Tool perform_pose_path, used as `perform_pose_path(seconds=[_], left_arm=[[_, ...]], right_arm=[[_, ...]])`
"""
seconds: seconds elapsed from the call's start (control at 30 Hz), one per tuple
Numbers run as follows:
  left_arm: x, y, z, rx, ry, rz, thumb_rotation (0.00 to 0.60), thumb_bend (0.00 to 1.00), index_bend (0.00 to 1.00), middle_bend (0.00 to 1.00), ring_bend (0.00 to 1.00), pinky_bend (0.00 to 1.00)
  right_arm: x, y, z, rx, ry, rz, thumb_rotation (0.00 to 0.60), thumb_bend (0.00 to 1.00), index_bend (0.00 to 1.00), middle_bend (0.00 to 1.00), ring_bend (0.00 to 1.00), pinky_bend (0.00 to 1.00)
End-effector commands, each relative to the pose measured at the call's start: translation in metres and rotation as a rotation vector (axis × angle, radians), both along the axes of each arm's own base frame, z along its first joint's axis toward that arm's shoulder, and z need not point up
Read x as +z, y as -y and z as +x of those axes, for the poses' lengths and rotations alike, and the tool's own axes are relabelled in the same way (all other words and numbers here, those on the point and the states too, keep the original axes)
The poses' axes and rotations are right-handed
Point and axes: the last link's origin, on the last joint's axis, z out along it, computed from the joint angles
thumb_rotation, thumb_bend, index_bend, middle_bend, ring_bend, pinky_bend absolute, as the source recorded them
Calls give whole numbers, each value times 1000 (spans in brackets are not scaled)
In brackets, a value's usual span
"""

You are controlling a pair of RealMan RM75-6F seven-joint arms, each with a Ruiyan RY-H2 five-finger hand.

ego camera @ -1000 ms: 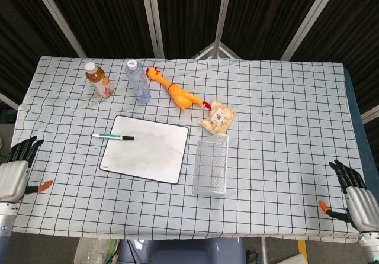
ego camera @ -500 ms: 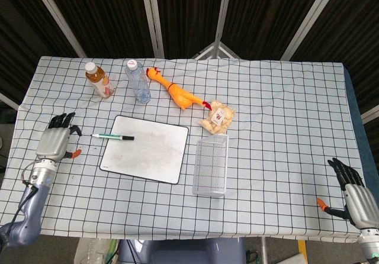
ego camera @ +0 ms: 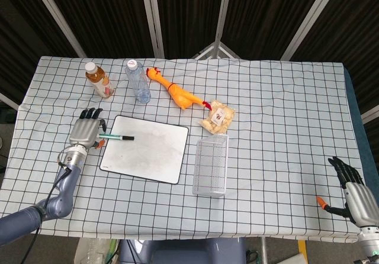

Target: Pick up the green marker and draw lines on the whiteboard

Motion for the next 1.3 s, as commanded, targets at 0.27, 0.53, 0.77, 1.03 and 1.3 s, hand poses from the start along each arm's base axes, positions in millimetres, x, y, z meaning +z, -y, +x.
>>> perform_pose_path(seconds=[0.27, 0.53, 0.77, 1.03, 1.3], left_arm=[[-25, -13, 12, 7, -4, -24, 600, 389, 484, 66, 0, 0], [-37, -15, 13, 31, 17, -39, 600, 417, 495, 72, 0, 0], [-42, -15, 15, 35, 36, -42, 600, 548, 606, 116, 0, 0], [-33, -10, 32, 21, 211, 17, 600, 561, 654, 154, 1, 4], [-15, 5, 75, -5, 627, 34, 600, 570, 661, 166, 6, 24]], right_arm=[[0, 1, 0, -1, 4, 0, 600, 268, 0, 0, 0, 0], [1, 0, 1, -1, 5, 1, 600, 268, 0, 0, 0, 0], [0, 1, 1, 0, 6, 0, 600, 268, 0, 0, 0, 0], [1, 1, 1, 2, 7, -1, 600, 268, 0, 0, 0, 0], [1, 1, 2, 5, 8, -1, 600, 268, 0, 0, 0, 0]])
